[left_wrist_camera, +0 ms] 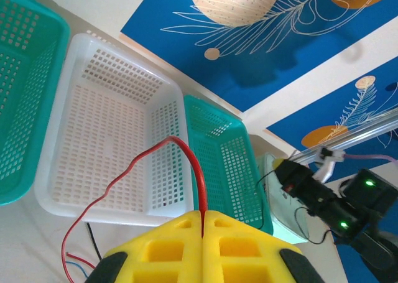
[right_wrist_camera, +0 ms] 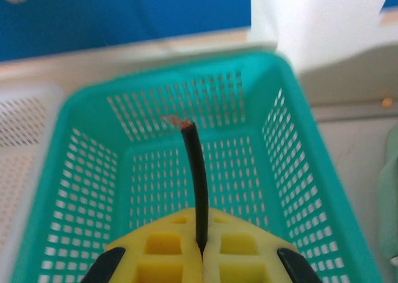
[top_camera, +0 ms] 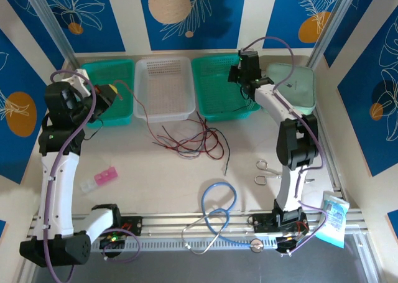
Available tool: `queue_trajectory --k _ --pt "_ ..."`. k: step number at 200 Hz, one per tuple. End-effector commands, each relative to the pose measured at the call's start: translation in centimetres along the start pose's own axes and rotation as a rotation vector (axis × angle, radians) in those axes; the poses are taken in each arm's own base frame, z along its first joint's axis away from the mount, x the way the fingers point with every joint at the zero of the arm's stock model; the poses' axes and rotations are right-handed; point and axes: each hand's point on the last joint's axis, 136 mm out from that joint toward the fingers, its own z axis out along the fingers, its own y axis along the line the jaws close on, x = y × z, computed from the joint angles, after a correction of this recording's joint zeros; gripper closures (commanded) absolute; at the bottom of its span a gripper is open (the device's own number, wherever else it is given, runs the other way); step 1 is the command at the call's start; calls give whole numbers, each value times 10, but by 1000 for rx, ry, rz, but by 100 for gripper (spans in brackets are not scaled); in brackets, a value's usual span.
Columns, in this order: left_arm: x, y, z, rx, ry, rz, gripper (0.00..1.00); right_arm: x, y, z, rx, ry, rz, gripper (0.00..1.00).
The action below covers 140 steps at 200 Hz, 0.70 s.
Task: Untangle the cables
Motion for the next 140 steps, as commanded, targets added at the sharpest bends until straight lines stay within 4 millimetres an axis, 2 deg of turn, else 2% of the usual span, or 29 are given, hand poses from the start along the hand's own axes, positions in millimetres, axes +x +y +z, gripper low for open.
queue_trajectory --k 1,38,56,78,114,126,140 --pt "0 -6 -5 30 0 -5 100 46 15 25 -34 173 -2 100" --pt "7 -6 -11 30 15 -15 100 92 28 57 -32 361 -25 100" --pt "11 -4 -13 25 25 -22 100 107 24 63 4 418 -7 100" --pt "14 -3 -16 22 26 -22 100 119 25 68 -1 466 12 100" --pt "11 -8 -19 33 17 -20 100 125 37 69 -63 535 5 98" --pt "10 -10 -20 38 11 -20 100 129 38 70 -81 574 1 92" --pt "7 -13 -22 43 1 -18 100 125 36 66 -84 594 9 68"
